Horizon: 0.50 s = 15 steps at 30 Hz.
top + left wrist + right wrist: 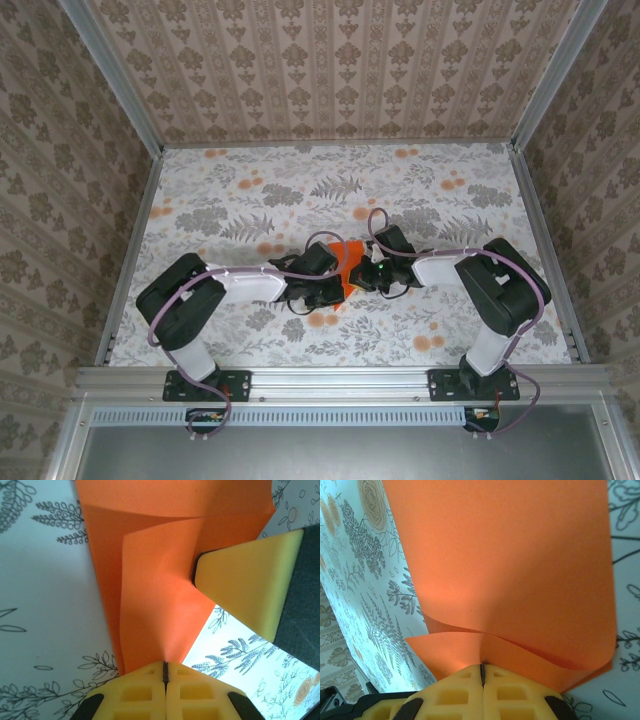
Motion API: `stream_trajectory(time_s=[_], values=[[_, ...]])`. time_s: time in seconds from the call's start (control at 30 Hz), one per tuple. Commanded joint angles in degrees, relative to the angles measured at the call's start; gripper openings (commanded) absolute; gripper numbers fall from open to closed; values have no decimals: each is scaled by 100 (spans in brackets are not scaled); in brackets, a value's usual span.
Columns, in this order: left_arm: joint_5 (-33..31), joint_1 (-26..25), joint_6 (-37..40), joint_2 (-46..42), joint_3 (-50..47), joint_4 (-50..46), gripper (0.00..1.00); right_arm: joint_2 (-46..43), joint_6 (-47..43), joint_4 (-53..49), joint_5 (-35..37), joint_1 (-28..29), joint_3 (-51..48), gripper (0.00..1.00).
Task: Fold a paper plane with a square sheet of paper (pick it up from the middle)
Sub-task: Third fold the triangle at the center of the table.
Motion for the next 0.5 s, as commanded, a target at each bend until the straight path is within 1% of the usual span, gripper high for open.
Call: stream_trajectory(time_s=[0.0,0.17,0.47], values=[[66,-112,74,-340,18,-340,6,342,-4,-924,719,-25,-223,4],[4,-215,70,-362,38,-506,6,385,-2,-886,702,-25,-236,4],[-118,-221,-145,-214,-285,-420,5,416,-2,-854,693,-25,-285,4]])
